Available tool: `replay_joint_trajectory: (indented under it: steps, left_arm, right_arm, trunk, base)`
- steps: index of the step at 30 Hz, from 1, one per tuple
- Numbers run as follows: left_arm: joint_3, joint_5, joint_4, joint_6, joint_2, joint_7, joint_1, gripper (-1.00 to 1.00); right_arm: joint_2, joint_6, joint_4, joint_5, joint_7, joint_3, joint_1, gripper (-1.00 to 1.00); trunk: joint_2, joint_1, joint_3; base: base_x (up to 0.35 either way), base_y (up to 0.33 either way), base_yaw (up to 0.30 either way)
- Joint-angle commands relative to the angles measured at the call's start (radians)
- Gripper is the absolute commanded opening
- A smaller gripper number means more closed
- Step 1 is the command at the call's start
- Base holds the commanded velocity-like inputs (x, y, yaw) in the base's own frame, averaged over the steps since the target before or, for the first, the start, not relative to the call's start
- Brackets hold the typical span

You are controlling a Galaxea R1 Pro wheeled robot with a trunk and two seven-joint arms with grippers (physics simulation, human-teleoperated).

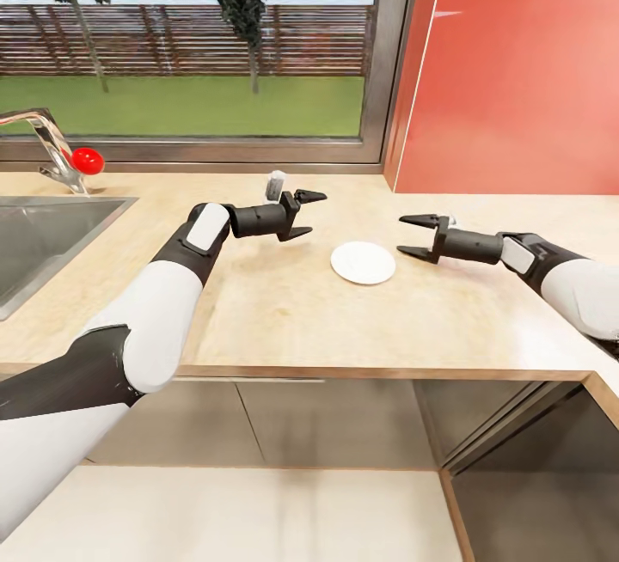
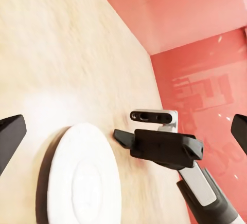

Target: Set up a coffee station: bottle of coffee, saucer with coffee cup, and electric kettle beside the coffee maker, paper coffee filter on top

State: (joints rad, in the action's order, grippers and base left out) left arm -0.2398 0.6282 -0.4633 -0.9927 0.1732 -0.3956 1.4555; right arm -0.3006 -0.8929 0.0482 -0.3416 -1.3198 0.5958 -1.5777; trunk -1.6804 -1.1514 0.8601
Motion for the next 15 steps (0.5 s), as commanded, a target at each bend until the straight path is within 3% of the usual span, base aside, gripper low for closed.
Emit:
replay_joint_trajectory:
  steps: [1,8,9,13,15]
  left_arm:
    - [-0.008,-0.008,0.000,-0.006,0.001,-0.005,0.001,1.00]
    - [-0.009,-0.008,0.000,-0.006,0.001,-0.005,0.001,1.00]
    - [-0.008,-0.008,0.000,-0.006,0.001,-0.005,0.001,1.00]
    - [-0.009,-0.008,0.000,-0.006,0.001,-0.005,0.001,1.00]
    - [-0.009,-0.008,0.000,-0.006,0.001,-0.005,0.001,1.00]
  right_arm:
    - [0.001,-0.002,0.002,-0.013,-0.002,-0.004,-0.001,1.00]
    - [0.000,-0.002,0.002,-0.031,0.010,-0.021,0.000,1.00]
    - [-0.003,-0.046,0.004,-0.069,0.014,-0.092,-0.008,1.00]
    - [-0.008,-0.082,0.005,-0.085,0.015,-0.150,-0.017,1.00]
    - [-0.018,-0.094,0.005,-0.090,0.016,-0.168,-0.053,1.00]
  trunk:
    - [0.000,0.000,0.001]
    - [0.000,0.000,0.001]
    - [0.000,0.000,0.001]
    - [0.000,0.000,0.001]
    - [0.000,0.000,0.001]
  base:
    - [0.000,0.000,0.000]
    - [0.000,0.000,0.000]
    - [0.000,0.000,0.000]
    - [0.000,0.000,0.000]
    - [0.000,0.000,0.000]
